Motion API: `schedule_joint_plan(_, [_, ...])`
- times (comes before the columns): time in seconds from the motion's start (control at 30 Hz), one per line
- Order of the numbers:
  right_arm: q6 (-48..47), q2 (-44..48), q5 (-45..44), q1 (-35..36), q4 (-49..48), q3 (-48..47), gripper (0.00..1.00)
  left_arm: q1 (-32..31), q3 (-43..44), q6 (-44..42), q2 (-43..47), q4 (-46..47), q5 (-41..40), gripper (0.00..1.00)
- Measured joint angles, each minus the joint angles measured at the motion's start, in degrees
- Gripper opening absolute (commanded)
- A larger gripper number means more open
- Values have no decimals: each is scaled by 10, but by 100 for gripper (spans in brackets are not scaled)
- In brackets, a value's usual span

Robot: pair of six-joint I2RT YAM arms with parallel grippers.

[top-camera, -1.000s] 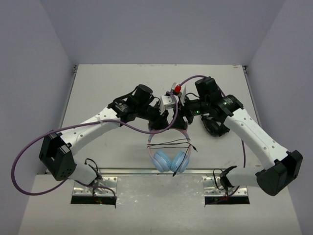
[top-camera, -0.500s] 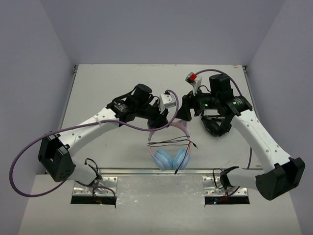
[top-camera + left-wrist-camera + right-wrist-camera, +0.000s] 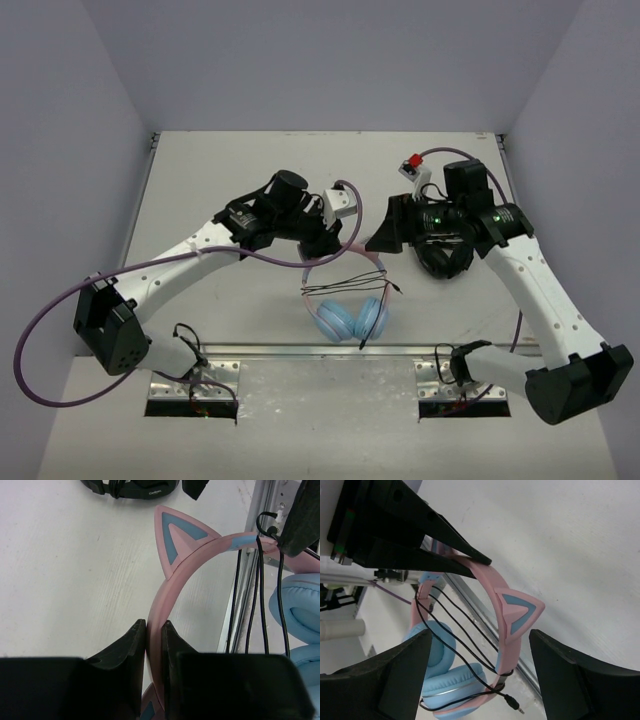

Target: Wrap the headphones

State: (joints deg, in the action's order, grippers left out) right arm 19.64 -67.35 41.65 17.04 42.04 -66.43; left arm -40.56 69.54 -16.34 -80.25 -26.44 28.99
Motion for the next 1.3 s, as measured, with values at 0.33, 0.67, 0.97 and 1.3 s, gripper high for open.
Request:
schedule_joint_plan(0.33, [-48, 19, -114, 1, 19, 6, 53, 0, 39, 12, -19, -8, 6, 1])
schedule_joint_plan(0.67, [-72, 26, -136, 10, 35, 11, 38, 0, 107, 14, -65, -37, 6, 1])
schedule_joint_plan(0.97, [-97, 19, -175, 26, 48, 6, 33, 0, 136, 14, -92, -61, 8, 1])
schedule_joint_plan(1.3, [-112, 6, -211, 42, 47, 5, 1, 0, 187, 16, -132, -92, 3, 2])
